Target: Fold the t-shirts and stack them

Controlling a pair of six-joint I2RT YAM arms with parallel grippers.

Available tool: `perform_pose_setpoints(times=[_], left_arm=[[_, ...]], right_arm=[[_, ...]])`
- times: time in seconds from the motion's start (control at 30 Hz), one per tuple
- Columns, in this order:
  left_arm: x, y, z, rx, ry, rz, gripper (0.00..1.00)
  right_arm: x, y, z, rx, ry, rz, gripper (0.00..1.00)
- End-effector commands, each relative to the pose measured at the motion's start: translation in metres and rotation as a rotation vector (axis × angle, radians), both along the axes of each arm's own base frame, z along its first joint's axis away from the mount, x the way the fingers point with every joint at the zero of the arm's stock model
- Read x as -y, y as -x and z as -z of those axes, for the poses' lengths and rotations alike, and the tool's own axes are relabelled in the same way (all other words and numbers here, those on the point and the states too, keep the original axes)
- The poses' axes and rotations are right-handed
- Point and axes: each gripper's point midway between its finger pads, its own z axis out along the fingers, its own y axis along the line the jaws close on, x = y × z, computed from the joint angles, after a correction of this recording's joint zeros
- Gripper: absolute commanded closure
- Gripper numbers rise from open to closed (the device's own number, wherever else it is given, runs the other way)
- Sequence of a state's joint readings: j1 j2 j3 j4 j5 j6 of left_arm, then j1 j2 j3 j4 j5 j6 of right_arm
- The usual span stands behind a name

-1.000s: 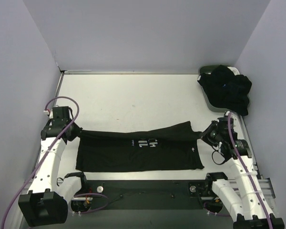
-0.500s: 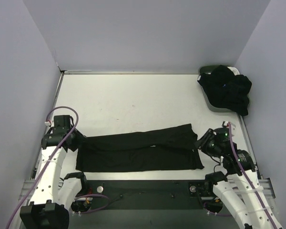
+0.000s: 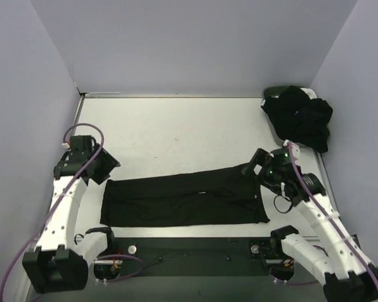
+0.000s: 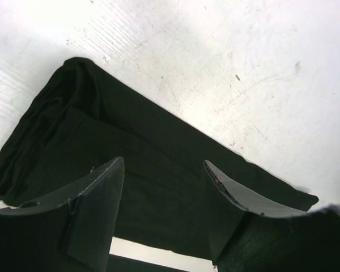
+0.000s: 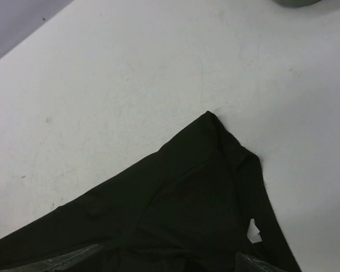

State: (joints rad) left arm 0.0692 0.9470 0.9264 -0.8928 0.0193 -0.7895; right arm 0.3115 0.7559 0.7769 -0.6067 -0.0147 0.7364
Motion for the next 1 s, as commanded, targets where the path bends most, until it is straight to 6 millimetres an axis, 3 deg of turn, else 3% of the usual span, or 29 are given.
perform_pose_setpoints(times=[0.0, 0.17, 0.37, 0.77, 0.97], left_arm=[[0.012, -0.042, 0.006, 0.029, 0.011, 0.059, 0.36], [0.006, -0.063, 0.031, -0.059, -0.045, 0.059, 0.37], [0.004, -0.065, 0.050, -0.103, -0.064, 0.069, 0.39], [0.001, -0.064, 0.065, -0.133, -0.077, 0.071, 0.40], [0.004, -0.063, 0.068, -0.133, -0.068, 0.075, 0.40]], right_arm=[[-0.028, -0.036, 0.016, -0.001, -0.026, -0.060, 0.05], [-0.053, -0.056, 0.051, -0.076, 0.000, -0.120, 0.15], [-0.065, -0.050, 0.081, -0.153, 0.055, -0.172, 0.30], [-0.041, -0.021, 0.090, -0.168, 0.170, -0.162, 0.34], [-0.039, -0.008, 0.099, -0.184, 0.183, -0.169, 0.35]])
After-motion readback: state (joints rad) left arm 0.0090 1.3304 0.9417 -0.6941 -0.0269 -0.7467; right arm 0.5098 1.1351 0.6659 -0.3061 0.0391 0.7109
